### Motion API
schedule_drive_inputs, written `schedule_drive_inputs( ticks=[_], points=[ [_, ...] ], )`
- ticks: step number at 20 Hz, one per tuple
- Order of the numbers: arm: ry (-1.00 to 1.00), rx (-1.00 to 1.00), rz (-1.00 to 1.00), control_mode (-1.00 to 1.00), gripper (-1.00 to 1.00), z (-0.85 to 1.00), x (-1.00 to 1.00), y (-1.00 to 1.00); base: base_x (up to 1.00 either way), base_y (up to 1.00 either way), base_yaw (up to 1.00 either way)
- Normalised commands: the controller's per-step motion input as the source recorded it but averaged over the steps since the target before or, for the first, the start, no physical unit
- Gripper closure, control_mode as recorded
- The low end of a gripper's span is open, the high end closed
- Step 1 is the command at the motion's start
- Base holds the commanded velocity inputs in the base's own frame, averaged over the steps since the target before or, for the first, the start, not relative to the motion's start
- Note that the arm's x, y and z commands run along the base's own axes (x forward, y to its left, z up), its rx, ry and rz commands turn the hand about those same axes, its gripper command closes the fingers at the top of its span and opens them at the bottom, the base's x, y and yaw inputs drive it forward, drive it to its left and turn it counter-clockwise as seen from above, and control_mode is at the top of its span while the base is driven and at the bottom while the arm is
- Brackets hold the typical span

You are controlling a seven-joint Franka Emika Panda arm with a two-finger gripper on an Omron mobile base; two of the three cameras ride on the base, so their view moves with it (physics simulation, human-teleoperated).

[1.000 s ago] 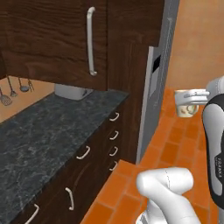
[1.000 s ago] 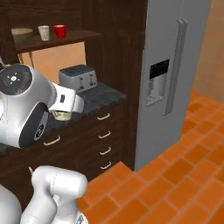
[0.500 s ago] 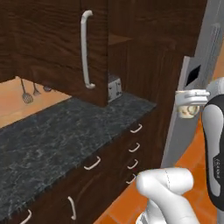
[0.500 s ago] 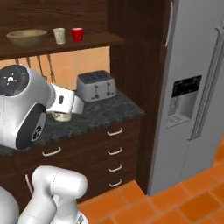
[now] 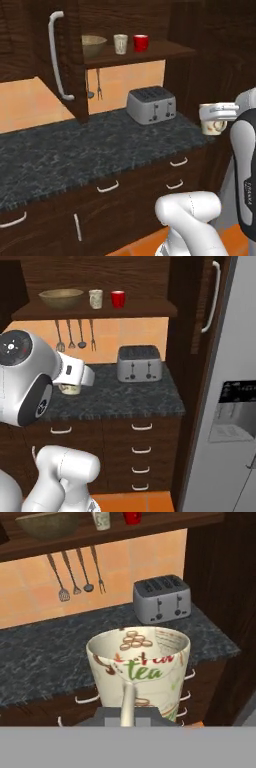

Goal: Gather all objects into one cabinet and sort the glasses and bowls to opposite sides.

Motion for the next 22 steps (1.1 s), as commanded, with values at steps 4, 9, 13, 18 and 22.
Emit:
schedule_drive_inputs(
  ticks=[4, 9, 13, 18, 22],
  points=[
    [0.0, 0.0, 0.0, 1.0, 1.0, 0.0, 0.0, 0.0, 0.4, -0.62, 0.56],
    [0.0, 0.0, 0.0, 1.0, 1.0, 0.0, 0.0, 0.0, 0.37, -0.47, 0.6],
    [0.0, 0.0, 0.0, 1.0, 1.0, 0.0, 0.0, 0.0, 0.41, -0.33, 0.13],
    [0.0, 0.0, 0.0, 1.0, 1.0, 0.0, 0.0, 0.0, 0.46, -0.12, -0.07],
    [0.0, 0.0, 0.0, 1.0, 1.0, 0.0, 0.0, 0.0, 0.43, 0.05, -0.18]
  ],
)
